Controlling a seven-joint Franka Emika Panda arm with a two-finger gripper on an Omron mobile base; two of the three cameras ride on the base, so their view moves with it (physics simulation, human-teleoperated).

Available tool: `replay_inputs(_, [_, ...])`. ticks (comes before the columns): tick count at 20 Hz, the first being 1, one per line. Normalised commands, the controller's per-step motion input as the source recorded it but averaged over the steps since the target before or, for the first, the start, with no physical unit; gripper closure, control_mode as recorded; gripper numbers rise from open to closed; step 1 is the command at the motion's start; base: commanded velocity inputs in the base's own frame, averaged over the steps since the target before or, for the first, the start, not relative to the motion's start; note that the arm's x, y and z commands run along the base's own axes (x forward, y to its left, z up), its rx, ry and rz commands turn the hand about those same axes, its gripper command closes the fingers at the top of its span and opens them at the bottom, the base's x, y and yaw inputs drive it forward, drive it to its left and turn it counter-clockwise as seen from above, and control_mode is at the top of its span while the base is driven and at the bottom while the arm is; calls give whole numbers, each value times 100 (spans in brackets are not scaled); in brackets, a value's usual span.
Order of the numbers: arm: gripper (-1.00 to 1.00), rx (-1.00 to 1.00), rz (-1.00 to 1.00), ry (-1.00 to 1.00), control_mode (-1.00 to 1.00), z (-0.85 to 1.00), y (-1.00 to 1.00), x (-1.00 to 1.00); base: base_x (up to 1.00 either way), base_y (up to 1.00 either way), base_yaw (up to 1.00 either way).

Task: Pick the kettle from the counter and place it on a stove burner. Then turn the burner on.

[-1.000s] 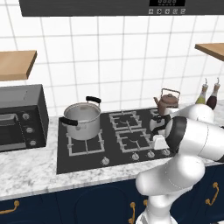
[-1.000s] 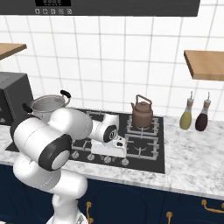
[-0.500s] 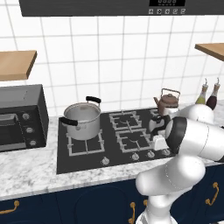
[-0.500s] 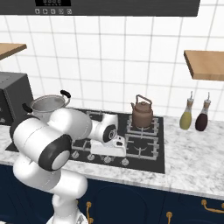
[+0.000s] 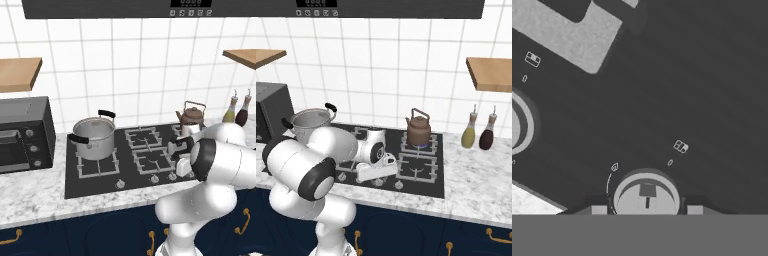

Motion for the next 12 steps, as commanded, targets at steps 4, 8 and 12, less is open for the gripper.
replay_inputs(4, [100, 0, 44, -6, -100, 0, 0, -13, 0, 0, 0])
replay_inputs(8, [100, 0, 41, -3, -100, 0, 0, -11, 0, 0, 0])
replay_inputs(12, [100, 0, 35, 0, -100, 0, 0, -6, 0, 0, 0])
